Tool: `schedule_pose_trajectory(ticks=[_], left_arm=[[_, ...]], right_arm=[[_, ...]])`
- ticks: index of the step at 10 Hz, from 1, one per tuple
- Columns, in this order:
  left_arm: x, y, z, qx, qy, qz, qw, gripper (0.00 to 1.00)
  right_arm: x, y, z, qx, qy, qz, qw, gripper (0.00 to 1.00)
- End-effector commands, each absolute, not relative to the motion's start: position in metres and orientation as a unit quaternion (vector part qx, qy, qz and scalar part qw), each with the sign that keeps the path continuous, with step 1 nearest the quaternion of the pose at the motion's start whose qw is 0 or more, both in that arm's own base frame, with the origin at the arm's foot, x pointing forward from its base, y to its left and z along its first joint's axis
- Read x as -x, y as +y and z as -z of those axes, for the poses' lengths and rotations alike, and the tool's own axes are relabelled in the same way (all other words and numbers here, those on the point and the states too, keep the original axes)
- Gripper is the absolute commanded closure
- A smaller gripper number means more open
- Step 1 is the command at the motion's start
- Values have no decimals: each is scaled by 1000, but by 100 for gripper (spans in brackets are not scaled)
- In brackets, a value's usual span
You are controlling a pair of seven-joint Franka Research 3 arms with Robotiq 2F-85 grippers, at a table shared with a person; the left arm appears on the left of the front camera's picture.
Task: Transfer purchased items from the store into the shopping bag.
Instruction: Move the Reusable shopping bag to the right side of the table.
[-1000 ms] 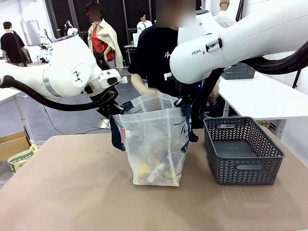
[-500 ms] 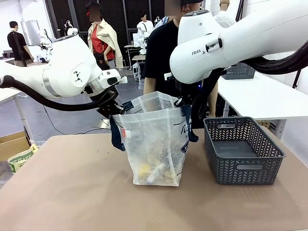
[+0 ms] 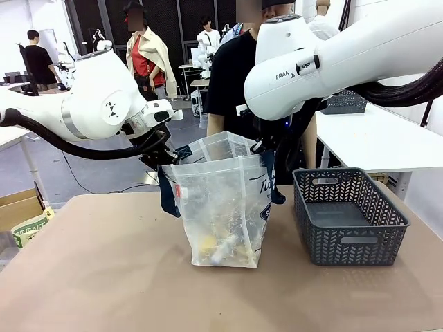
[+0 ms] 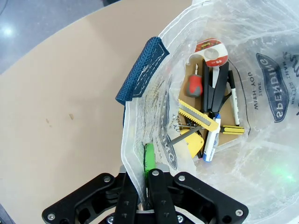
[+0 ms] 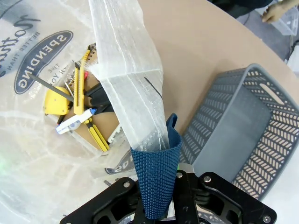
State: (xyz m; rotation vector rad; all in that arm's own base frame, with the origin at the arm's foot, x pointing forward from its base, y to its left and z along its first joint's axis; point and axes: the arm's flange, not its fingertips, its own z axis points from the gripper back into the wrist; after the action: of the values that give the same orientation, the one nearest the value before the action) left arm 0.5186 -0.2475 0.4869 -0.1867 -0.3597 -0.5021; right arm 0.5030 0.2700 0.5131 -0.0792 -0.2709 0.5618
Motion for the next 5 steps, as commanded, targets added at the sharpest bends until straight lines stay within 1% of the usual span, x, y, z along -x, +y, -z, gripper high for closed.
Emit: schedule_pose_trajectory(ticks=[1, 5], left_arm=[[-518, -246, -488, 98, -177, 241, 949, 100], [-518, -246, -488, 98, -177, 241, 949, 100]], right_arm=[[-503, 269, -516, 39, -136, -276, 951, 100], [-503, 269, -516, 39, -136, -276, 951, 100]])
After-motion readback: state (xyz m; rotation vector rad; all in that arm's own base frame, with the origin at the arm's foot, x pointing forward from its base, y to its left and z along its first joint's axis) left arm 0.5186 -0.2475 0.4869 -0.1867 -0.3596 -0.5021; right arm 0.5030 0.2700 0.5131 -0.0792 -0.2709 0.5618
